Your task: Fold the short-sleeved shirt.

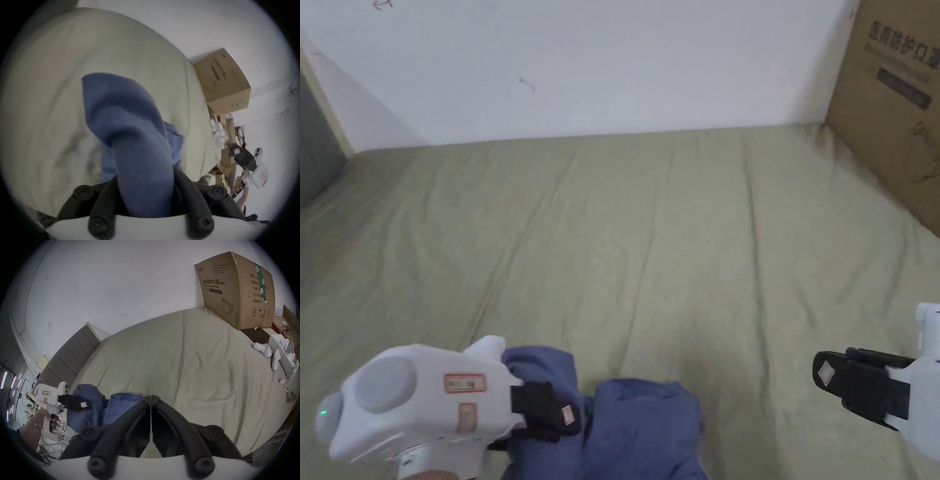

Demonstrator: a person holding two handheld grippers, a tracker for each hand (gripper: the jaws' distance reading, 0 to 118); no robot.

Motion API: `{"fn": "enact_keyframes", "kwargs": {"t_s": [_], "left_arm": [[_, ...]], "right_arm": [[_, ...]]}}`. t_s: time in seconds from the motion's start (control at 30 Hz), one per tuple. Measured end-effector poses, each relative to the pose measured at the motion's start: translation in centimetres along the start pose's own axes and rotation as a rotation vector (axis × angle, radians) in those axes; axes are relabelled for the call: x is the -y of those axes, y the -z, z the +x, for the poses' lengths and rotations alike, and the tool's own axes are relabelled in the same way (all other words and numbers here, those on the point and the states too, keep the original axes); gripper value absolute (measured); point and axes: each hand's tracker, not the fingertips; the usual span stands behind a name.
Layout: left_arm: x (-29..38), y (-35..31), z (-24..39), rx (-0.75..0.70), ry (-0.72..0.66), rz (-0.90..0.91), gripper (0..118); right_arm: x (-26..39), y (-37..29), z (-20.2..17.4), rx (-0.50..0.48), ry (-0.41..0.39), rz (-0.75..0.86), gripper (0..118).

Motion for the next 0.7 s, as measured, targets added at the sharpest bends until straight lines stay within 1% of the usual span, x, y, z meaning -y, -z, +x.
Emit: {"fn": "enact_keyframes", "kwargs": {"t_s": [0.03,0.07,0.1,0.13,0.17,0.2,0.23,0.27,0.4,0.43,0.47,0.5,0.53,0.57,0.6,0.63,0.7], "left_arm": [[-0.2,2.0,1.5,0.017,0.03,-0.033,16],[-0.6,4.0,2.1,0.028,0.047,-0.059,24],[-0.7,5.5,2.8,0.071,0.05,-0.084,40],[-0.8,7.2,3.6,0.113,0.051,-0.128,64],[-0.8,8.7,4.3,0.132,0.033,-0.156,73],[-0.6,9.5,4.8,0.143,0.027,-0.171,73],[-0.7,10.3,5.2,0.161,0.022,-0.183,105],[-0.7,10.3,5.5,0.151,0.029,-0.164,114],[-0.7,8.1,5.8,0.144,0.057,-0.112,113],[-0.8,7.1,5.4,0.137,0.069,-0.098,112],[-0.8,6.0,5.2,0.138,0.078,-0.079,107],[-0.7,4.9,4.6,0.15,0.102,-0.049,94],[-0.6,4.0,4.3,0.151,0.135,-0.015,59],[-0.5,3.5,4.2,0.121,0.161,0.008,23],[-0.3,3.3,4.3,0.09,0.179,0.016,1],[-0.2,3.6,4.2,0.055,0.195,0.022,2],[-0.1,5.1,4.2,0.091,0.197,-0.024,2]], "right_arm": [[0.1,-0.4,0.4,0.006,0.006,0.002,0],[0.1,-0.8,0.8,0.014,0.013,0.004,0],[0.2,-1.1,1.1,0.02,0.02,0.004,0],[0.3,-1.4,1.5,0.028,0.028,0.007,0],[0.4,-1.8,1.9,0.035,0.037,0.01,0],[0.4,-2.1,2.2,0.041,0.042,0.012,0],[0.5,-2.4,2.5,0.048,0.047,0.014,0],[0.5,-2.7,2.8,0.054,0.049,0.017,0],[0.8,-3.3,3.7,0.07,0.061,0.026,0],[0.8,-3.3,3.9,0.072,0.066,0.029,0],[0.8,-3.3,4.1,0.073,0.07,0.032,0],[0.7,-3.3,4.2,0.074,0.073,0.034,0],[0.6,-3.3,4.3,0.074,0.077,0.036,0],[0.5,-3.4,4.4,0.075,0.079,0.039,0],[0.5,-3.4,4.4,0.075,0.079,0.042,0],[0.4,-3.5,4.4,0.076,0.078,0.047,0],[0.3,-3.7,4.3,0.076,0.074,0.053,0]]}}
